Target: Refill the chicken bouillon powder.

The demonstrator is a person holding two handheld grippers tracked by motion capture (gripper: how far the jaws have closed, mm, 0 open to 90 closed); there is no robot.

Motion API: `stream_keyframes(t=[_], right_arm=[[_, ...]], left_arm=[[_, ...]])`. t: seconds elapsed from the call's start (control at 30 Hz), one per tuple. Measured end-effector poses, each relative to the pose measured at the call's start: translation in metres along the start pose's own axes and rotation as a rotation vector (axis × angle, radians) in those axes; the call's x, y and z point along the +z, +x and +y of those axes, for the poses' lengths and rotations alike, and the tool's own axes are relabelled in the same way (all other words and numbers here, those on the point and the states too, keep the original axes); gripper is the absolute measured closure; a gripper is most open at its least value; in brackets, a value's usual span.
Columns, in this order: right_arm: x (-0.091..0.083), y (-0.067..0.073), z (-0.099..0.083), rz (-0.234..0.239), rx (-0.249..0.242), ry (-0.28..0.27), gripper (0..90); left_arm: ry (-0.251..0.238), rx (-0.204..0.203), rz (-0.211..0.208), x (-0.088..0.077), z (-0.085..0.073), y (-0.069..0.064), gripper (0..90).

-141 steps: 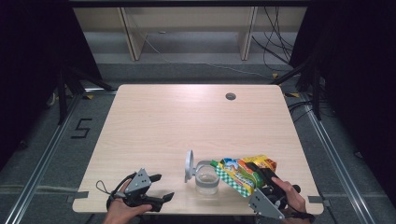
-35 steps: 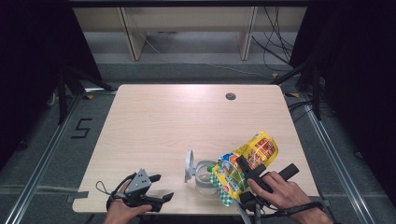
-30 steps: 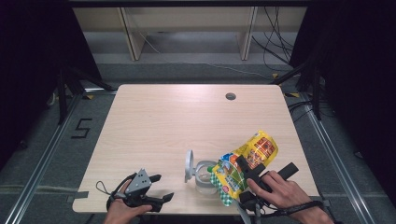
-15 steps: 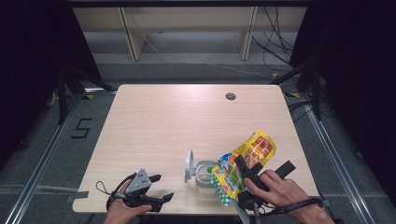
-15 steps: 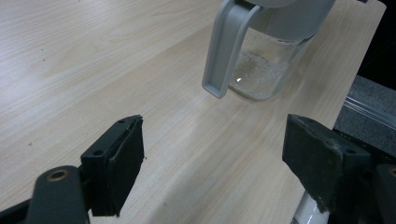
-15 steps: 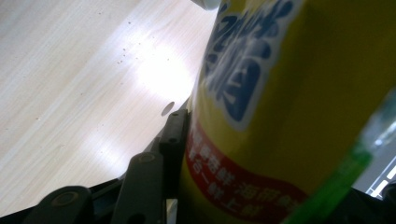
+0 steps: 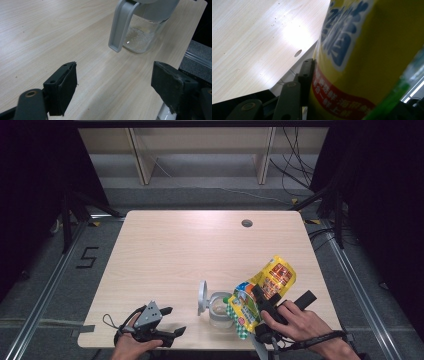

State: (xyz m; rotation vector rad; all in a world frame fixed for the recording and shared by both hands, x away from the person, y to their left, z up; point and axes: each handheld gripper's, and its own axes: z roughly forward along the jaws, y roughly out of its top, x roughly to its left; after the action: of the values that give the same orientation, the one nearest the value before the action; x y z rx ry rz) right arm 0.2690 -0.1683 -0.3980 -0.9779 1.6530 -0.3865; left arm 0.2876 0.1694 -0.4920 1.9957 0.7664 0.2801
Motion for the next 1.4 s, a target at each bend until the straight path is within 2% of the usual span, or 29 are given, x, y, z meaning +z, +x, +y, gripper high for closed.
stream_keyframes(t=[0.07, 0.17, 0.2, 0.27, 0.3, 0.33, 0.4, 0.5, 0.67, 0.8, 0.87, 0.9, 0.93, 1.0, 1.17, 1.2, 1.27, 1.4], right_arm=[[0.001, 0.001, 0.0, 0.006, 0.023, -0.014, 62.9], [0.001, 0.001, -0.001, 0.002, 0.02, -0.006, 62.9], [0.001, 0.004, -0.001, 0.007, 0.067, -0.006, 62.9], [0.002, 0.004, -0.002, 0.007, 0.062, -0.004, 63.0], [0.003, 0.001, -0.002, 0.006, 0.006, -0.01, 63.0], [0.003, 0.0, -0.003, -0.002, 0.001, -0.008, 63.0], [0.004, 0.002, -0.003, -0.002, 0.036, -0.022, 63.4], [0.006, -0.001, -0.004, 0.001, 0.001, -0.029, 63.5], [0.006, -0.004, -0.005, -0.009, 0.015, -0.024, 63.7], [0.006, -0.006, -0.005, -0.017, 0.005, -0.033, 63.7], [0.006, -0.009, -0.006, -0.023, -0.015, -0.05, 63.7], [0.007, -0.008, -0.005, -0.015, 0.0, -0.052, 63.7], [0.008, -0.008, -0.005, -0.013, 0.0, -0.047, 63.8], [0.008, -0.01, -0.005, -0.016, -0.024, -0.05, 63.8], [0.008, -0.008, -0.004, -0.022, -0.005, -0.066, 63.9], [0.008, -0.006, -0.004, -0.019, 0.015, -0.056, 63.9], [0.009, -0.009, -0.004, -0.013, -0.027, -0.063, 64.0], [0.009, -0.008, -0.004, -0.013, -0.012, -0.06, 64.1]], left_arm=[[0.002, 0.002, 0.004, 0.0, 0.0, 0.0, 20.3], [0.001, 0.002, 0.005, 0.0, 0.0, 0.0, 20.3], [0.003, 0.001, 0.003, 0.0, 0.0, 0.0, 20.3], [0.003, 0.006, 0.003, 0.0, 0.0, 0.0, 20.3], [0.002, 0.006, 0.004, 0.0, 0.0, 0.0, 20.3], [0.002, 0.005, 0.004, 0.0, 0.0, 0.0, 20.3], [0.002, 0.005, 0.003, 0.0, 0.0, 0.0, 20.3], [0.006, 0.005, -0.004, 0.0, 0.0, 0.0, 20.3], [0.003, 0.005, 0.003, 0.0, 0.0, 0.0, 20.3], [0.001, 0.001, 0.003, 0.0, 0.0, 0.0, 20.3], [-0.003, -0.002, -0.001, 0.0, 0.0, -0.001, 20.3], [0.002, 0.004, -0.004, -0.001, 0.0, 0.0, 20.3], [-0.008, -0.01, -0.001, 0.0, 0.0, -0.001, 20.3], [-0.009, -0.011, 0.001, 0.0, 0.0, -0.001, 20.3], [0.0, 0.0, -0.002, 0.0, 0.0, -0.001, 20.3], [0.0, 0.004, -0.002, 0.0, 0.0, 0.0, 20.3], [-0.001, 0.003, -0.001, 0.0, 0.0, 0.0, 20.3], [-0.001, 0.002, -0.002, 0.0, 0.0, 0.0, 20.3]])
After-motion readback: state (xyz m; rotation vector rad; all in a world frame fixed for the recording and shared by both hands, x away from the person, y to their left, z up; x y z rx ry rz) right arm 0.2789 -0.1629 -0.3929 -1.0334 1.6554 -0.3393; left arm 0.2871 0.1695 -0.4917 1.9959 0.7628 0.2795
